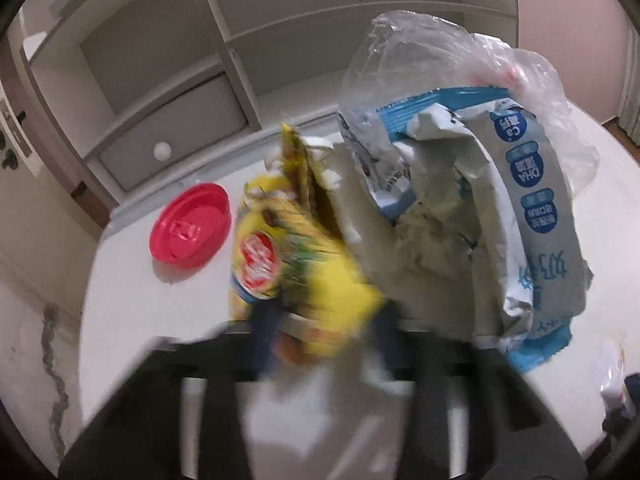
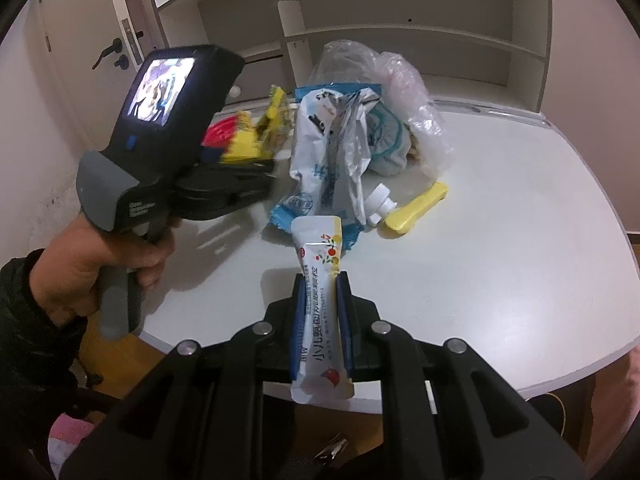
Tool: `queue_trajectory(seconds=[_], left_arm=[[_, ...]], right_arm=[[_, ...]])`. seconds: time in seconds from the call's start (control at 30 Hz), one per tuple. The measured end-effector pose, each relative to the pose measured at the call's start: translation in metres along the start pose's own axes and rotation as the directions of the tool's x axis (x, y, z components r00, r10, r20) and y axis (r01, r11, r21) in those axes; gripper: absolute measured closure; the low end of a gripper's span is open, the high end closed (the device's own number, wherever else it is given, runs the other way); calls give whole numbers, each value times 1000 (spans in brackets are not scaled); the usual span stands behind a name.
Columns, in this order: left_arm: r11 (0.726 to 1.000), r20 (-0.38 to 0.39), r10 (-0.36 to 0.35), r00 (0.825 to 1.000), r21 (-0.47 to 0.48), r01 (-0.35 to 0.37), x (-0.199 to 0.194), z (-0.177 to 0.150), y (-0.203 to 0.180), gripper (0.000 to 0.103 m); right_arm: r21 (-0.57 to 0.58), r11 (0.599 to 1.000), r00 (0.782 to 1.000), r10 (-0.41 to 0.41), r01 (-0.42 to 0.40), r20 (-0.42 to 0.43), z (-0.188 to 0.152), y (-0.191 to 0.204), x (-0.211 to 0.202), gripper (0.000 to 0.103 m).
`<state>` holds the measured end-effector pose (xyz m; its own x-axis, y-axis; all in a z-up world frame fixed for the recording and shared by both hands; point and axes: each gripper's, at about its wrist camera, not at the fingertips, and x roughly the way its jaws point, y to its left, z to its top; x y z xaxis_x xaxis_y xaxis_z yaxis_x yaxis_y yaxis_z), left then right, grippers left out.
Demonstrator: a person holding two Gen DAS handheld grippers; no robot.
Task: Collect trash
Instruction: 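Grasp the yellow snack bag with the left tool while the right tool grasps the white snack stick, then carry both items over the black bin and open both tools to drop them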
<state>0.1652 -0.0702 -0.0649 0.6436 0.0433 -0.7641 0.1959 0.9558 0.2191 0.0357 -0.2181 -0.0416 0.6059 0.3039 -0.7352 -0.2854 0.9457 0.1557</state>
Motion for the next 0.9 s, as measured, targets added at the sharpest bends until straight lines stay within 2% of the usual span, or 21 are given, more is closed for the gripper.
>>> queue_trajectory(seconds=[0.13,0.23,0.37,0.57,0.67,0.77,0.83,0.9], left_arm=[[1000,50,18,999,1,-18,-23,-4,6,87],[1000,79,-10,997,-20,12,-49,-7,16,88],[999,137,-12,991,-35,17,-82,-9,25,88],[995,218,-87,972,-32,97,-133,2,9,88],[983,249,-180,952,21,180,-153,12,-26,88],[955,258,-296,920,111,276,-164,20,-80,88],[921,255,-382,888,187,342,-168,23,-128,88],[874,224,-471,853,252,416,-169,22,-178,88]], right_arm=[[24,1000,1000,-13,12,14,0,-9,-7,87],[43,999,999,-23,22,28,1,-17,-14,87],[74,996,997,-48,43,63,3,-32,-30,87],[174,980,987,-114,93,116,-2,-82,-64,87],[245,959,975,-179,143,130,-14,-119,-84,87],[325,924,959,-253,201,126,-35,-160,-105,87],[389,889,946,-306,242,109,-56,-192,-119,87],[462,839,929,-361,287,78,-82,-227,-132,87]])
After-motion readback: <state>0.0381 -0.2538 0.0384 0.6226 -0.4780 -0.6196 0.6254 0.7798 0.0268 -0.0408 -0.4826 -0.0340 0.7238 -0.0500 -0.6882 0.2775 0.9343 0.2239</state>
